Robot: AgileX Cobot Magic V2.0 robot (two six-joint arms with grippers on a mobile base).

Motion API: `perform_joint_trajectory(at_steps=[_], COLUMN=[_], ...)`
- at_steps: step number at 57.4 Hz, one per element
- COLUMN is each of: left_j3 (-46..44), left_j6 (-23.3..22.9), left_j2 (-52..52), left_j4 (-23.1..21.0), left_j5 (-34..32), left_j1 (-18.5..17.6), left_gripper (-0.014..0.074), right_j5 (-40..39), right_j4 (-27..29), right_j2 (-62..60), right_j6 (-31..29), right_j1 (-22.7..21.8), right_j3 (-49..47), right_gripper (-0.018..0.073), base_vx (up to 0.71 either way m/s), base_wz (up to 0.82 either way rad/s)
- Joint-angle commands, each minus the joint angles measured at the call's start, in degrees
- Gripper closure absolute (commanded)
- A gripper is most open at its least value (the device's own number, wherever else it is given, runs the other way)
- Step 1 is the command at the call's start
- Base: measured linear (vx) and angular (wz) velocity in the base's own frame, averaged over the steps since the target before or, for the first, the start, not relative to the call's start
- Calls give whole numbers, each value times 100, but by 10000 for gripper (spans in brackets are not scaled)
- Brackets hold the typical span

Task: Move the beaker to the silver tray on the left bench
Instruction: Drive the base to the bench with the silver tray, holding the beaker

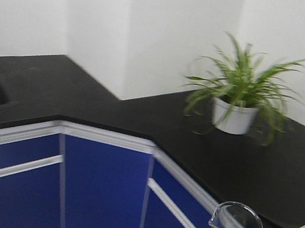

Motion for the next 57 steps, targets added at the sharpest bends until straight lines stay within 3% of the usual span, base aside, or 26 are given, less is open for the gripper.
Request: perform_joint_trajectory(at_steps=[1,37,57], left_j3=[159,159,159], left_j6=[-32,-32,-32], left_j2=[-89,-89,-89], left_j4=[-43,-43,-43], left_j5=[-442,-442,-442], left_j1=[-28,-28,-28], left_gripper=[595,595,595], right_j5=[-489,-489,-489], right_j4=[-11,-11,-11], right_j2=[-76,-76,-76], right_j6=[-46,-46,-46], right_j1=[-12,-12,-12], right_j3=[-162,-162,-162], right_gripper=[567,567,567], base_vx=[-23,-14,5], base_wz=[77,66,91])
